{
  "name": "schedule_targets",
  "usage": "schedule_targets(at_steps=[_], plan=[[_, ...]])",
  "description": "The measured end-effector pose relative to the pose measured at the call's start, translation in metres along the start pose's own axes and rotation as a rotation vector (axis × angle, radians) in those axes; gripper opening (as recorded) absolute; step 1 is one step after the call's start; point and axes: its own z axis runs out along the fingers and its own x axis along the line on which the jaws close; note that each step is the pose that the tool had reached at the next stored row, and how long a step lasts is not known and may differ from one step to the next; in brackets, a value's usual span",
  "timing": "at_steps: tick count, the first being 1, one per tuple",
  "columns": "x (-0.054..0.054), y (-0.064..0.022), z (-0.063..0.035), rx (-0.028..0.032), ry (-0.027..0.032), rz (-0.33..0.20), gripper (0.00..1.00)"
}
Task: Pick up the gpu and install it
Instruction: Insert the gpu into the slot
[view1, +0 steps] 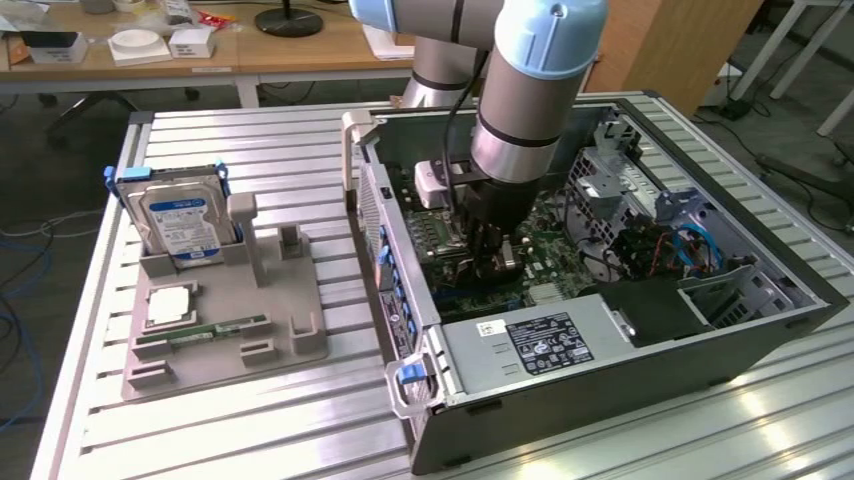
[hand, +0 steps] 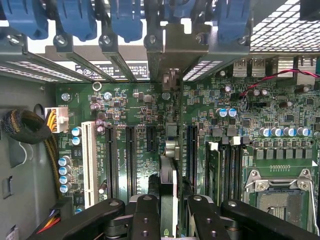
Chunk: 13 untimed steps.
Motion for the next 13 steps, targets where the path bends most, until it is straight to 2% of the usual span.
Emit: schedule_targets(at_steps=[13], plan=[[0.0001, 0.0013, 0.0032, 0.0000, -0.0013, -0.001, 0.26]])
